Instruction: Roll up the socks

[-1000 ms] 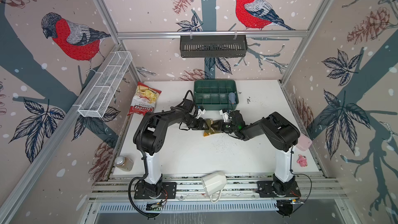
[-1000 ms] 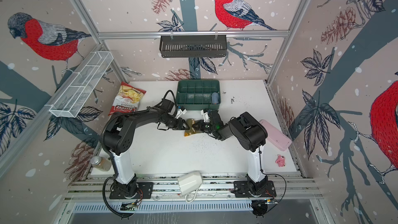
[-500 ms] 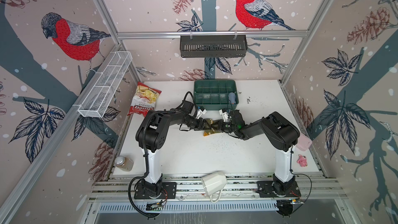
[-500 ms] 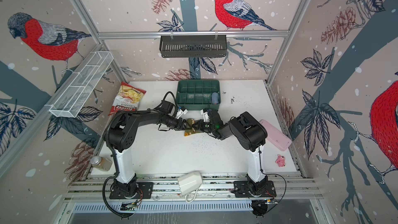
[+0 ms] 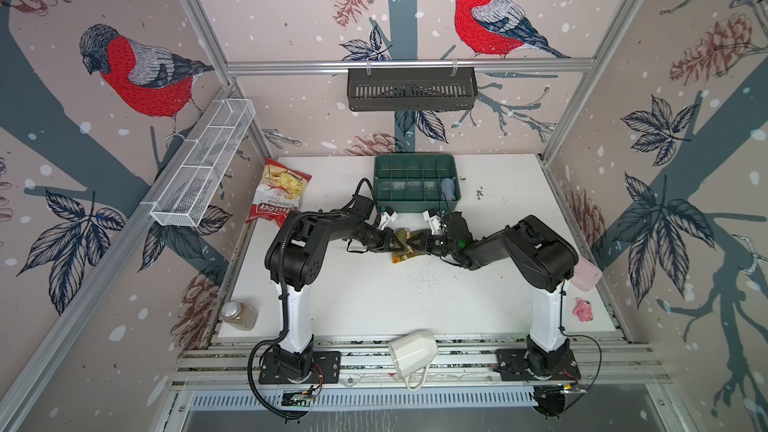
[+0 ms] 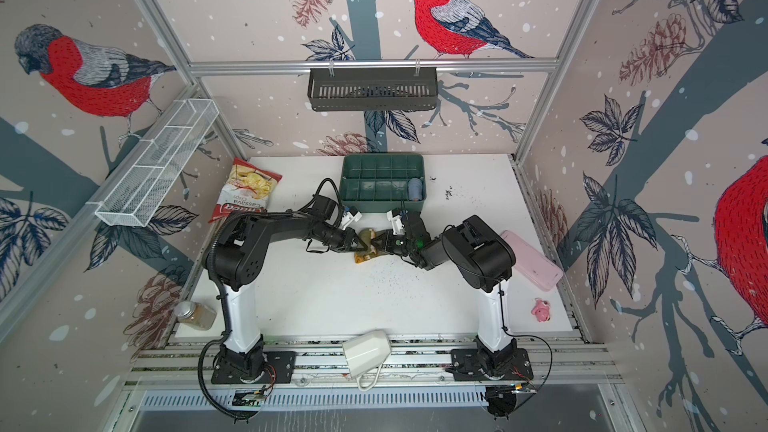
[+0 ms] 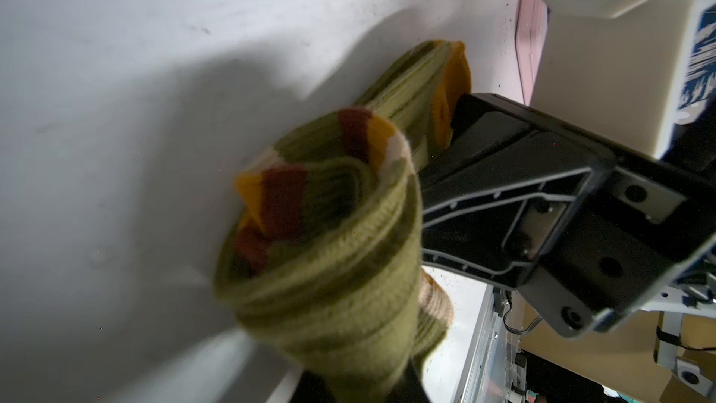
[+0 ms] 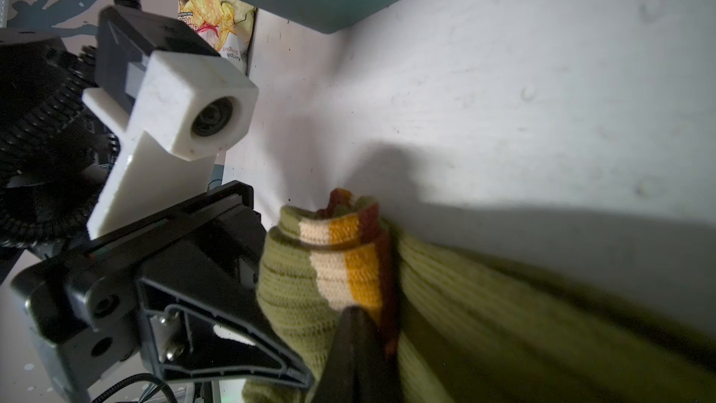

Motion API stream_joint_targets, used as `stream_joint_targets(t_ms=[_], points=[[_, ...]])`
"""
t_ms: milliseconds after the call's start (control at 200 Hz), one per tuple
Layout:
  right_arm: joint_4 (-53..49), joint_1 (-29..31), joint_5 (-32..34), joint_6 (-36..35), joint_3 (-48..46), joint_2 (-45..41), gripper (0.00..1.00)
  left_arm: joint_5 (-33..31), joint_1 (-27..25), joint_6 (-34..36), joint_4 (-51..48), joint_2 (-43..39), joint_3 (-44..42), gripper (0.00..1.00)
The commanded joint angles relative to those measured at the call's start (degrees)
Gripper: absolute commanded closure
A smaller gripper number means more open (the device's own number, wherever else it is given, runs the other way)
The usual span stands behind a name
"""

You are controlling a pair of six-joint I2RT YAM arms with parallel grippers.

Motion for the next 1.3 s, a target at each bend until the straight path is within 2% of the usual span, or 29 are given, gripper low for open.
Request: stream_joint_targets(t_ms=[0,250,385,555,866,1296], points=[[-8.2,0.1,2.8,-0.8,-0.5,-0.1,0.92,-12.3,-1.0,0.6,-5.5,-1.2,2.0,1.00],[-10.2,-2.2,2.3,-3.1,-2.4,-6.6,0.74,-31.8,-6.1,4.6,-22.2,-1.0,10.6,1.00],[-14.6,-3.5,4.1,-6.0,-2.9,-11.1,0.71,-40.6,-8.5,5.1,-28.9,0.8,14.8,1.00],[-19.4,-5.8,8.2,-9.3,-3.6,-14.6,0.71,-48.8,-11.1,5.3,-35.1,3.1,19.5,1.00],[-22.1,-8.7,12.0,-11.8,-3.9,-16.3,0.63,-58.0,-13.4,5.4,-42.8,5.7,26.6,1.00],[-12.3,-8.0,3.3,-8.1,-3.7,-11.5,0.63,-64.2,-16.9,5.7,-49.6,11.6,35.5,1.00]])
